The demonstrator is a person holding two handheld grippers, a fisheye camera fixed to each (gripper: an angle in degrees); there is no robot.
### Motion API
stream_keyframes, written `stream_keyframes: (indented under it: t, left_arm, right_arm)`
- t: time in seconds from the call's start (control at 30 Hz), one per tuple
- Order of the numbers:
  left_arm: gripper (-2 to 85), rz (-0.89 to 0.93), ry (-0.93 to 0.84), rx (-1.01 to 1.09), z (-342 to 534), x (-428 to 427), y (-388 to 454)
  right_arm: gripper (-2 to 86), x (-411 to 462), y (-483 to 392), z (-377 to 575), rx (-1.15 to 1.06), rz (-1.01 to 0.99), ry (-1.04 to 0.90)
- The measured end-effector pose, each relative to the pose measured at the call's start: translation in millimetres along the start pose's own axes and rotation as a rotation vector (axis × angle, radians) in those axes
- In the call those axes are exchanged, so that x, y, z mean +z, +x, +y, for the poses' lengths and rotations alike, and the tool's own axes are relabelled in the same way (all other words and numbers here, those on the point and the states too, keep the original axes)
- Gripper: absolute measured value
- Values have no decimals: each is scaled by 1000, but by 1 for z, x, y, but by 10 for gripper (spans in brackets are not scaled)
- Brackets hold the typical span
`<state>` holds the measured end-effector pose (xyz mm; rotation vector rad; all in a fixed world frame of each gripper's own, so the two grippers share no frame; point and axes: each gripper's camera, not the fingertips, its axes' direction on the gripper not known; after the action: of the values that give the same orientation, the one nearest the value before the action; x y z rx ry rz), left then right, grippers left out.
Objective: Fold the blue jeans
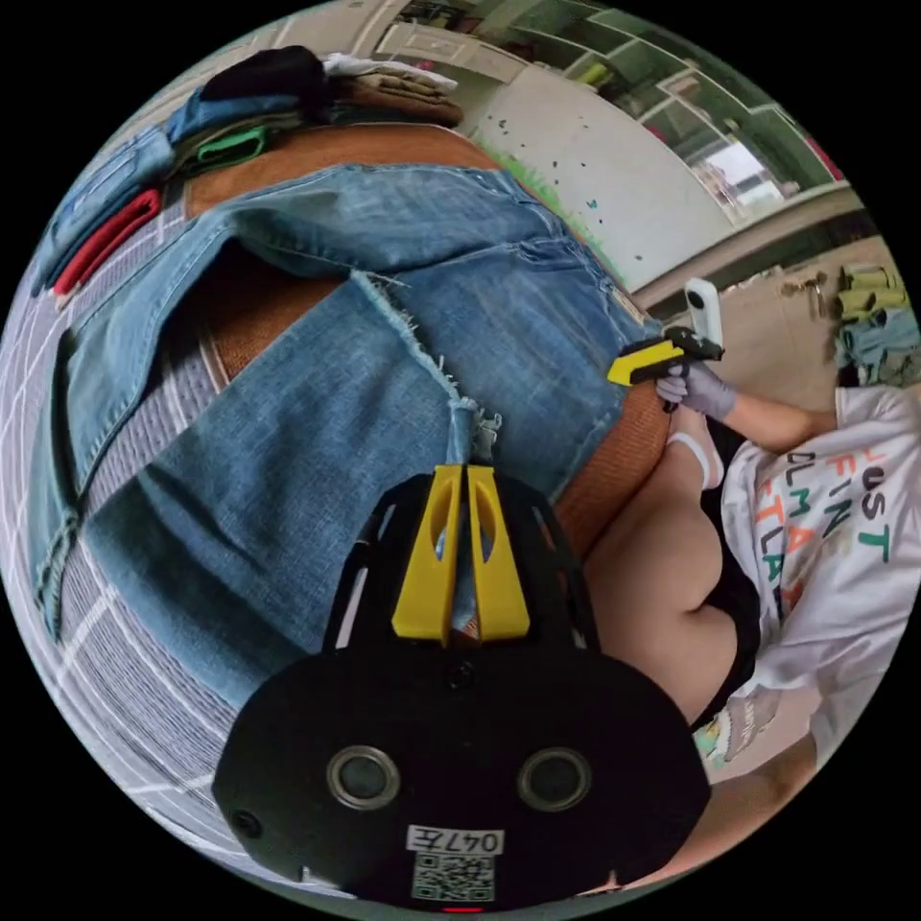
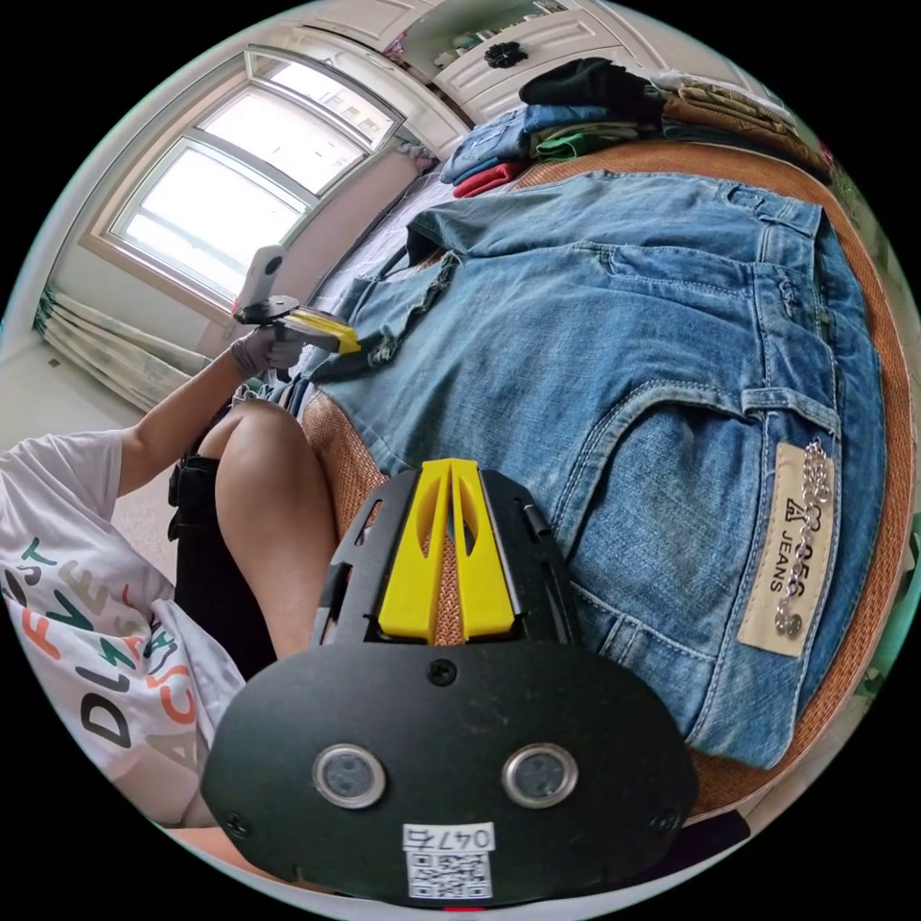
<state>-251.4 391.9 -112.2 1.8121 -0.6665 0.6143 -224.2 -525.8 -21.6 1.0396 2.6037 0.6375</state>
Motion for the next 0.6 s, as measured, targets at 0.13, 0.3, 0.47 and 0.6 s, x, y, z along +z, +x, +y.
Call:
stream_keyframes:
  t: [0.13,0.3,0.47,0.6]
  left_arm:
    - [-6,-102,6,93,-7,-15,-2]
    - [-7,-381,378,-464,79,-126,-100]
    - [9,-885,164,-1433,258,-178,-198]
    - [57,-696,-201,-1566,319,-136,-251]
  right_arm:
    - [-6,4,5,-1,13,-19,2]
    - [-6,9,9,-2,16,-24,5]
    - [-6,14,15,-3,28,-45,10]
    - [-6,18,18,-5,24,-59,8]
